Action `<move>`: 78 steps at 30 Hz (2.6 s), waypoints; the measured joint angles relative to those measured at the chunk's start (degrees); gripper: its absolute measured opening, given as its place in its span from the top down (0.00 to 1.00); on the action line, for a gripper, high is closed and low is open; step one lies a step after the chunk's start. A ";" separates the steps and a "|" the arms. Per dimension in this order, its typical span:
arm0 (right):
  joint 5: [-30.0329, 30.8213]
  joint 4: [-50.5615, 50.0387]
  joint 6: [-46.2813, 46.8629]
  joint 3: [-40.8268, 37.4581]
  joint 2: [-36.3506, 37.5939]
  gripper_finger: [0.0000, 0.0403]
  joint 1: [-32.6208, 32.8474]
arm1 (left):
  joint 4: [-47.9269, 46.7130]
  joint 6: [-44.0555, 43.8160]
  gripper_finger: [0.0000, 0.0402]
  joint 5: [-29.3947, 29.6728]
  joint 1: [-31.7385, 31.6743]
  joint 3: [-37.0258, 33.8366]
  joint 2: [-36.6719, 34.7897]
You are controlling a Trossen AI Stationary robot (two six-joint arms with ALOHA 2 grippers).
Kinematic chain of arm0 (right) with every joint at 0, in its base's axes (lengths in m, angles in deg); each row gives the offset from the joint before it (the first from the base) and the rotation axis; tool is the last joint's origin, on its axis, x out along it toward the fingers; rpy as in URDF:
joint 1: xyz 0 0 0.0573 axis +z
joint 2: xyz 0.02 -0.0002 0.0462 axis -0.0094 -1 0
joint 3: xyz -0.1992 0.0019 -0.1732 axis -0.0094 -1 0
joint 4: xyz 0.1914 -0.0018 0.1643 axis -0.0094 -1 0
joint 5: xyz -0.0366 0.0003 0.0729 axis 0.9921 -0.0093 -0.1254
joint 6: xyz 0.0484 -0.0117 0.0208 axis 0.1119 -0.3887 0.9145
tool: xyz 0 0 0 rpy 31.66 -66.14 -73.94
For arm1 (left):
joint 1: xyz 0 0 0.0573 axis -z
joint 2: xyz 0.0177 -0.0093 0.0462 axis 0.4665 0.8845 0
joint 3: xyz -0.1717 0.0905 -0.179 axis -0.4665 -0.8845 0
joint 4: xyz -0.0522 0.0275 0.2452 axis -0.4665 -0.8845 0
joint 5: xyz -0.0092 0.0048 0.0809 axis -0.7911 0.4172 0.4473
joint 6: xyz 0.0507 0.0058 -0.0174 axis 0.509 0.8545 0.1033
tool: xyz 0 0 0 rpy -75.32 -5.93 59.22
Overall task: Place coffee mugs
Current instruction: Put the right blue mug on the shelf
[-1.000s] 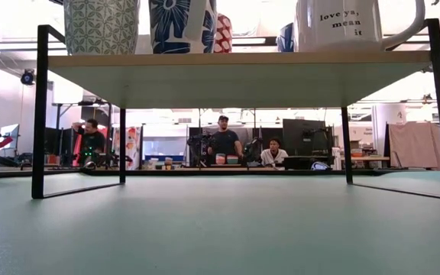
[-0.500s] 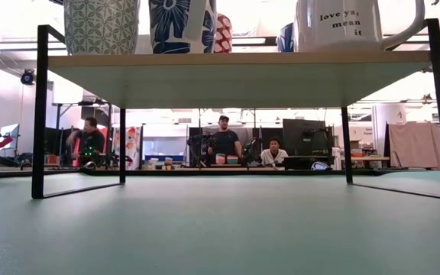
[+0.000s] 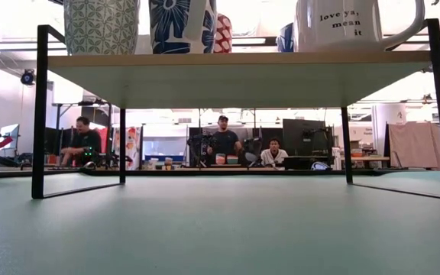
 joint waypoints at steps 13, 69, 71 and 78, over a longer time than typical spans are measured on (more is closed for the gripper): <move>-3.75 1.70 1.03 0.29 -3.95 0.74 0.00 | 0.02 0.00 0.94 0.00 0.00 0.00 0.00; -3.13 -28.94 16.38 0.18 4.21 0.62 6.30 | 0.48 -0.02 0.94 -0.44 0.00 0.00 0.68; -0.64 -28.92 11.76 0.18 4.16 0.63 6.12 | 0.48 -0.02 0.94 -0.45 0.01 0.00 0.68; 5.58 -27.96 0.21 0.18 4.11 0.65 5.57 | 0.47 -0.02 0.94 -0.46 0.02 0.00 0.68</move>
